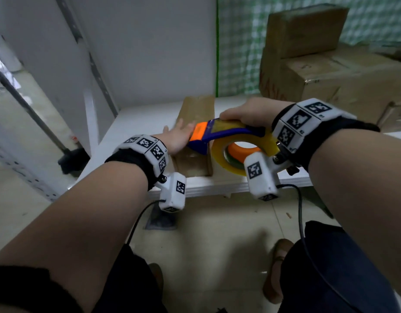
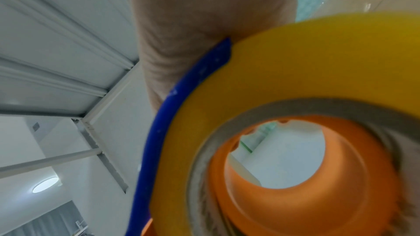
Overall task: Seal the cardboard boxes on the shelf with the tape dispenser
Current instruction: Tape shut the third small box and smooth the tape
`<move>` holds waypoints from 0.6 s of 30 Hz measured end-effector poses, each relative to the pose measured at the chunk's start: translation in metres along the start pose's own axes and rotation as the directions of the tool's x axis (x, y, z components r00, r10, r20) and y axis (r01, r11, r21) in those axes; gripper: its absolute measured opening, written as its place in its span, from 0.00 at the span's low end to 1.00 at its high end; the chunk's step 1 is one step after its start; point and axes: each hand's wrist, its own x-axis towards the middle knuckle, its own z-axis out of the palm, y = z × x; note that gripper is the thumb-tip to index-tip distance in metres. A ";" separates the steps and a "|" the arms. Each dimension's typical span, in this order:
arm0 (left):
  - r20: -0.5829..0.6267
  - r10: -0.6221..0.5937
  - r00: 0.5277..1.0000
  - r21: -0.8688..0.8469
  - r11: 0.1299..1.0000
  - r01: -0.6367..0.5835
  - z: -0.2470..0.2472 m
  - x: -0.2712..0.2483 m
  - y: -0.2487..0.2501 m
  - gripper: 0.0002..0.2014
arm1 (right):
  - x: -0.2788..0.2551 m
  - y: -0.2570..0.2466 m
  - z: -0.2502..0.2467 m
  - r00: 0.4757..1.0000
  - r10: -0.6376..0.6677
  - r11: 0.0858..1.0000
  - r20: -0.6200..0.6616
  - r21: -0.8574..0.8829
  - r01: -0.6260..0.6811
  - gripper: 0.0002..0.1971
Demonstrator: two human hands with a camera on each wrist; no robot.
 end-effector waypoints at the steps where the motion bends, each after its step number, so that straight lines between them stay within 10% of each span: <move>1: -0.021 -0.014 1.000 0.025 1.000 0.015 0.002 0.003 -0.002 0.25 | 0.000 0.004 0.000 1.000 0.003 0.999 -0.006 0.053 -0.002 0.14; 11: -0.036 0.091 0.995 0.346 0.936 -0.073 0.012 0.022 -0.002 0.26 | -0.005 0.038 -0.003 1.000 0.007 0.968 -0.013 0.252 -0.003 0.13; 18: 0.039 0.155 0.987 0.497 0.854 -0.154 0.010 0.022 0.001 0.24 | 0.014 0.057 0.006 0.997 0.072 0.937 -0.028 0.344 -0.058 0.30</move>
